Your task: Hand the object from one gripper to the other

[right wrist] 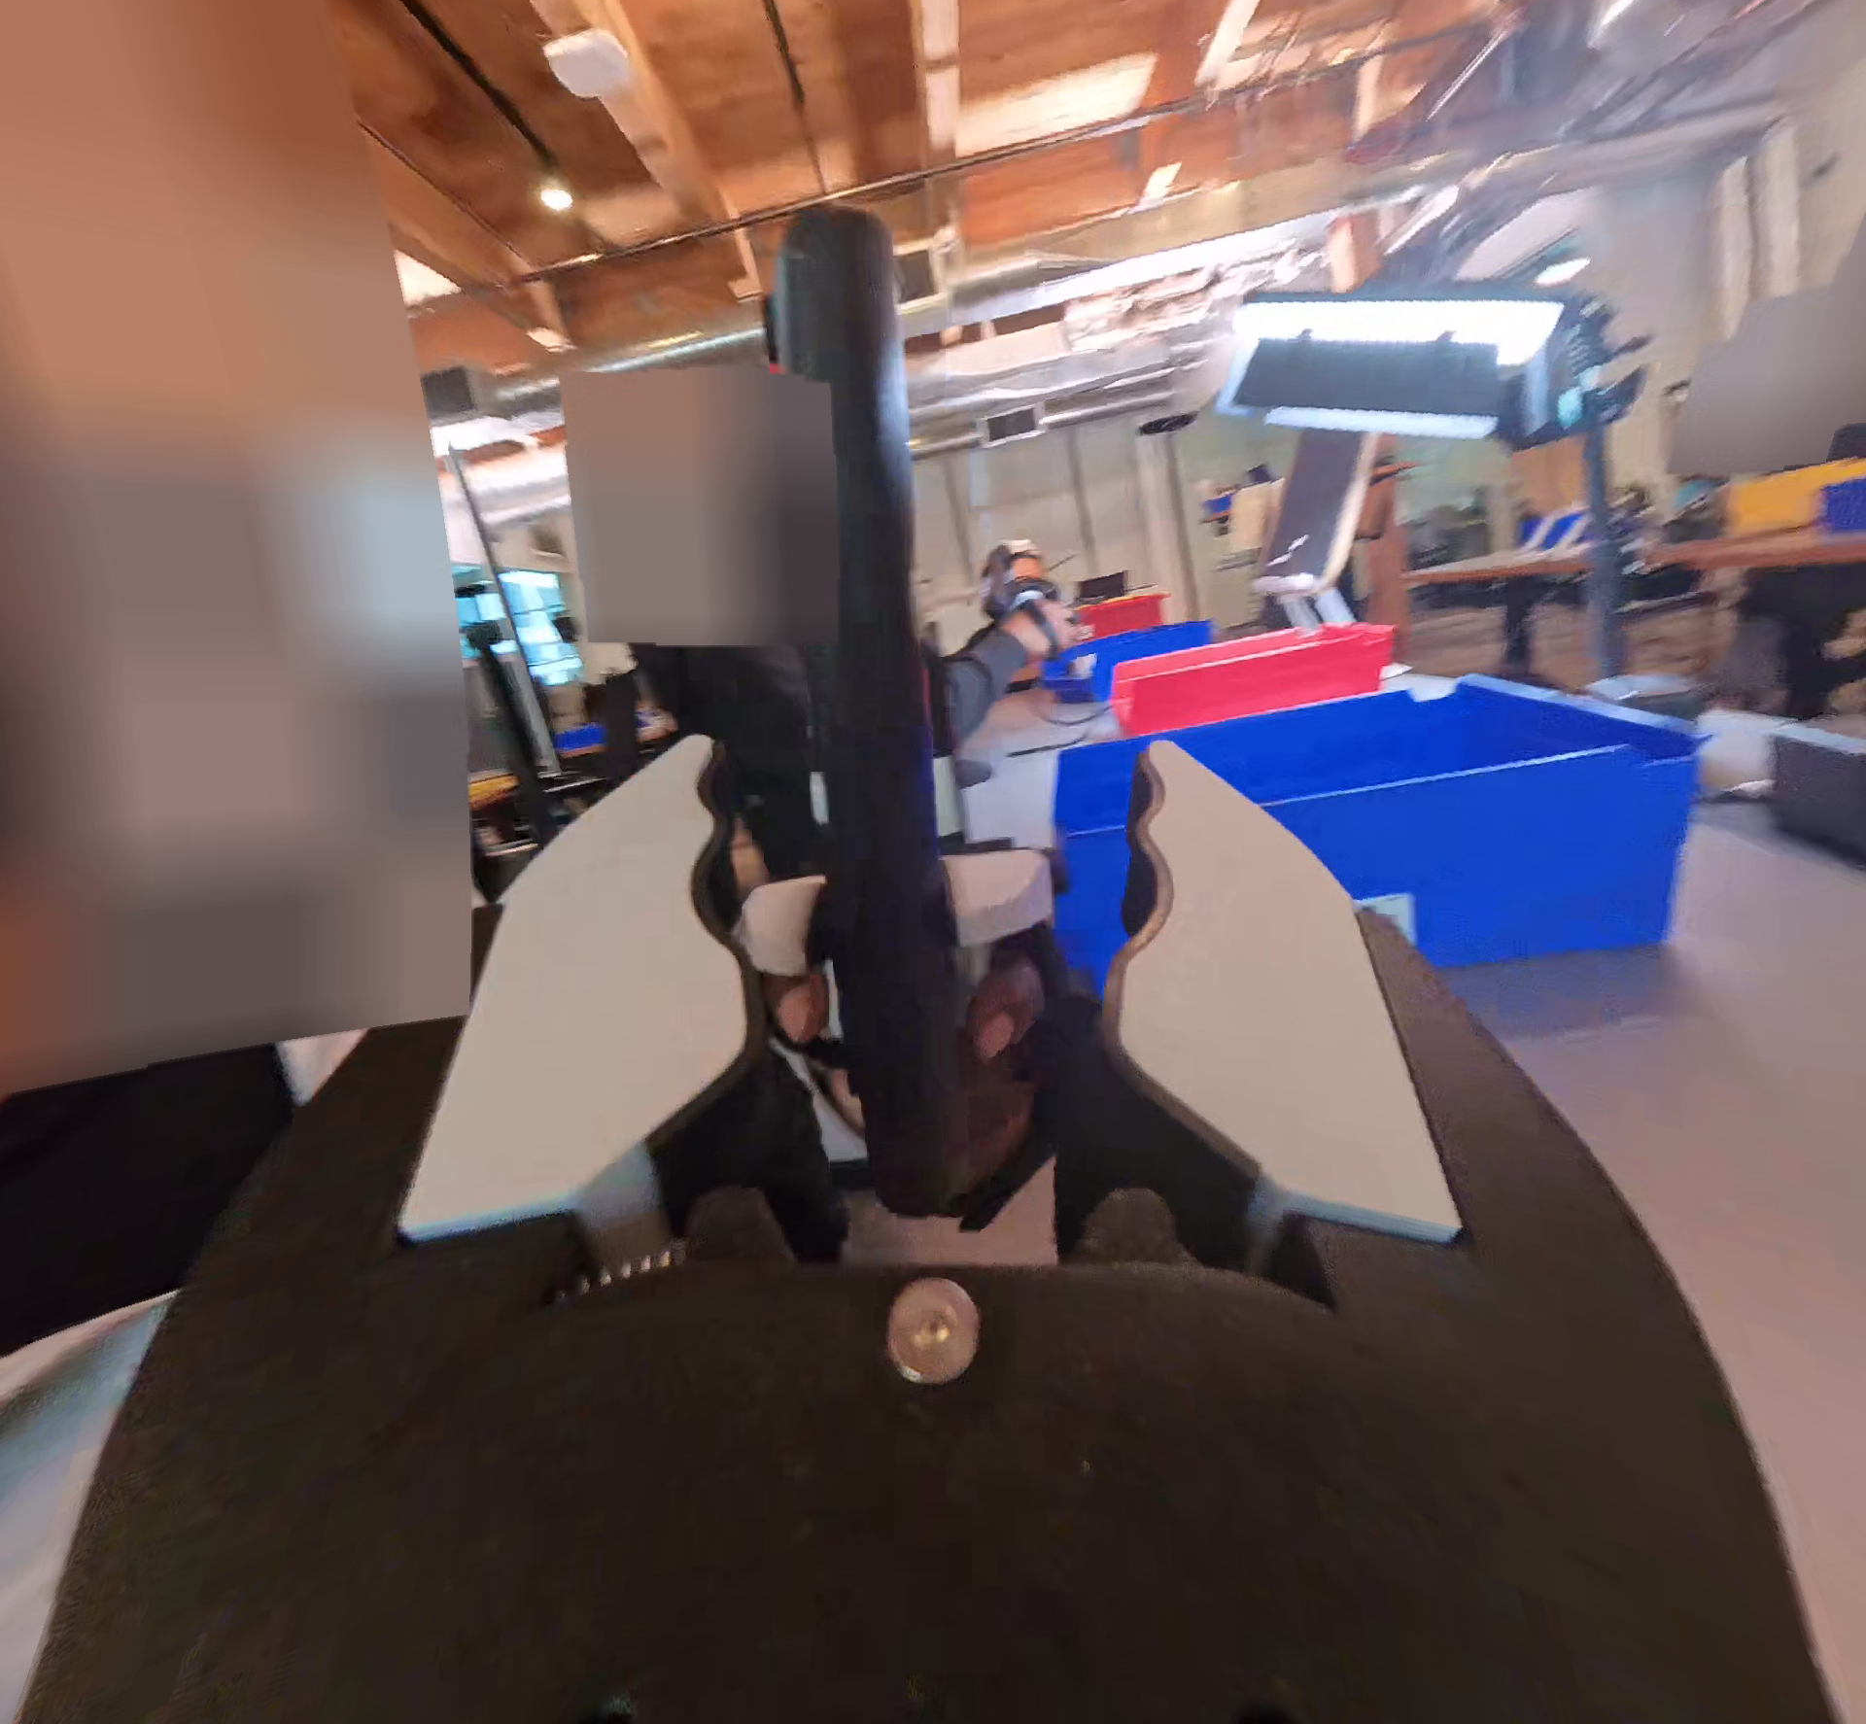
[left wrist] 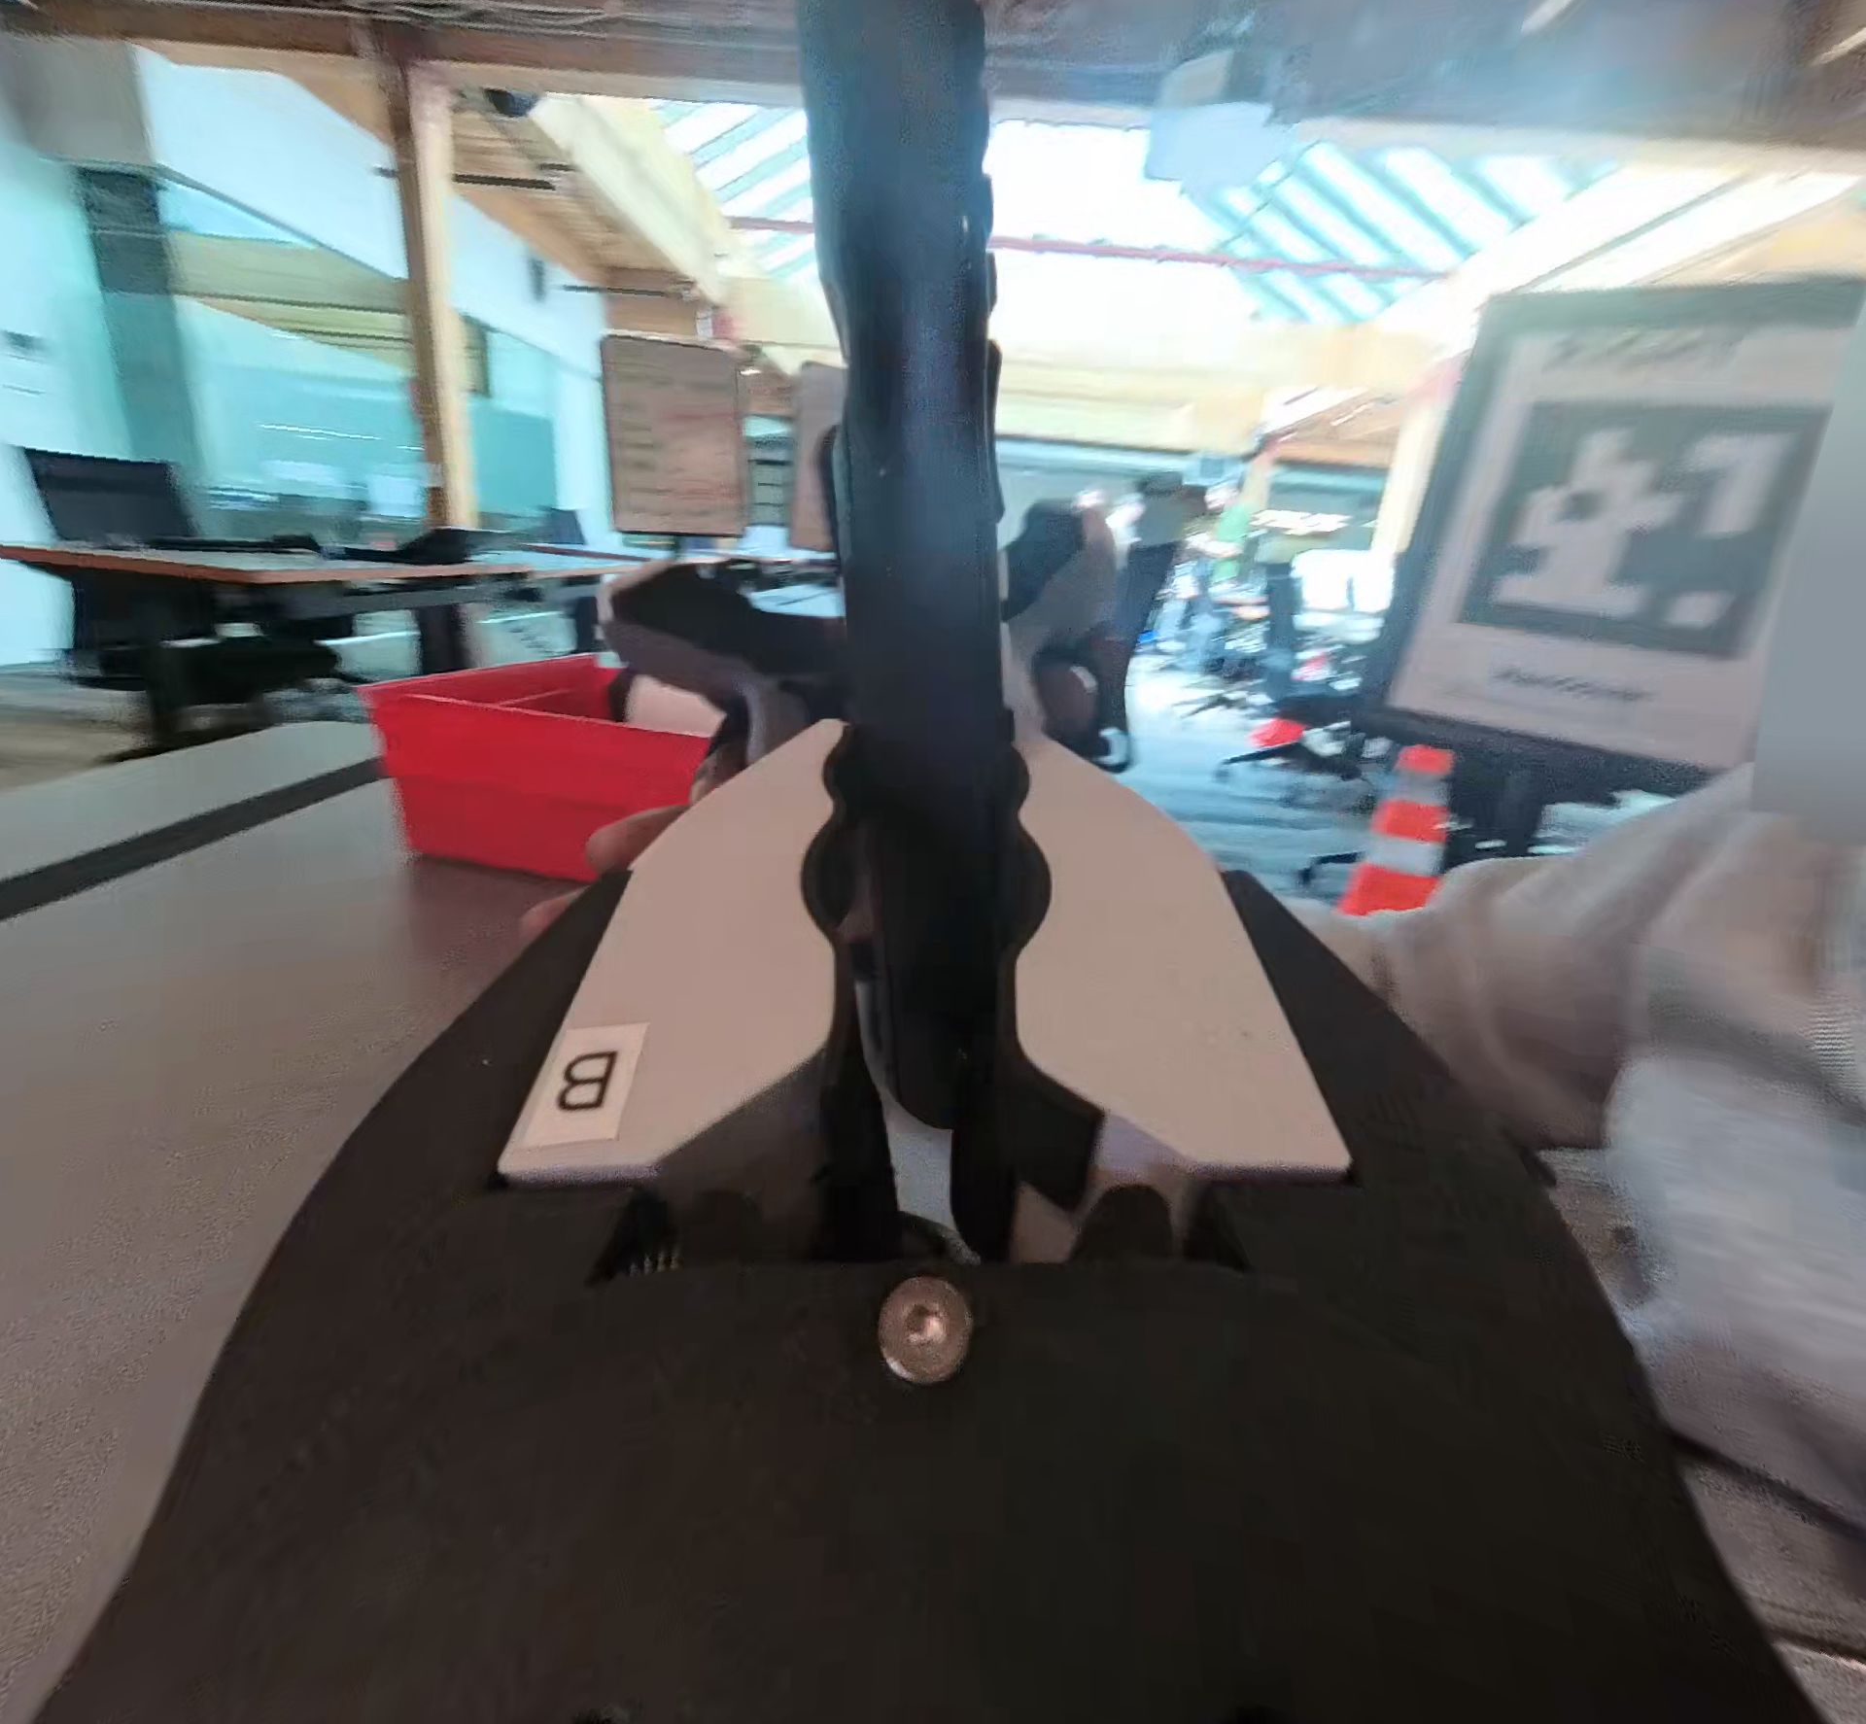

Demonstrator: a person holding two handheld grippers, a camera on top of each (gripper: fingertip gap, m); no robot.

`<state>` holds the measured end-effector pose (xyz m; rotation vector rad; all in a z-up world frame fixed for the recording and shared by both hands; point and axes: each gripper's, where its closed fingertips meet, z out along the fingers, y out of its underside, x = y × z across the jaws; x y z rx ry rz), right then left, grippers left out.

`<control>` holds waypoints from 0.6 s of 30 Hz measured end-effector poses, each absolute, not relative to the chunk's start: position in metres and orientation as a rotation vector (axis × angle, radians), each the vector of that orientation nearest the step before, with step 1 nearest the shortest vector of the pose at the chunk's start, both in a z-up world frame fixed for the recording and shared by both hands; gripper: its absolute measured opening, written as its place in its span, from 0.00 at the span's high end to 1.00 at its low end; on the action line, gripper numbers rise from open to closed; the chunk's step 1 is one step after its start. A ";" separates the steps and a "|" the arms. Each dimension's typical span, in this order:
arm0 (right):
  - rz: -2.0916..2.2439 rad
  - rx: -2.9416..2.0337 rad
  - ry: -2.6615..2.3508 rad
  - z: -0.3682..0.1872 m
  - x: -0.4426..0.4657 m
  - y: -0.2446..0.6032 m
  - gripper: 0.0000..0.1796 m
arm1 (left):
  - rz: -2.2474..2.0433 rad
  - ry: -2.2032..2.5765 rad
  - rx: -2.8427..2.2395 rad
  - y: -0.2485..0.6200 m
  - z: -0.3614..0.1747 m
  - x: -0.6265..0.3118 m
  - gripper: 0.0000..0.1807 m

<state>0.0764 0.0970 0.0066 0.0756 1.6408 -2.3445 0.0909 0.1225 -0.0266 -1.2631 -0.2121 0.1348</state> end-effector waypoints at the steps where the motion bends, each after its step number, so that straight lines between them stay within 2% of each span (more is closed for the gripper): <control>1: -2.289 0.067 1.626 0.005 0.079 0.098 0.60 | 0.082 -0.202 -1.254 0.123 -0.025 0.094 0.86; 5: -2.206 0.024 1.658 0.000 0.089 0.093 0.69 | -0.071 -0.191 -1.285 0.129 -0.031 0.102 0.87; 8: -2.235 -0.066 1.746 -0.005 0.097 0.091 0.85 | -0.095 -0.214 -1.319 0.132 -0.038 0.101 0.86; 12: -2.376 0.000 1.872 -0.006 0.083 0.089 0.86 | 0.017 -0.312 -1.295 0.123 -0.036 0.081 0.84; 16: -2.567 0.243 2.034 -0.012 0.052 0.089 0.86 | 0.511 -0.456 -1.389 0.105 -0.047 0.044 0.63; 18: -2.630 0.358 2.074 -0.015 0.043 0.090 0.86 | 0.801 -0.446 -1.450 0.099 -0.049 0.036 0.59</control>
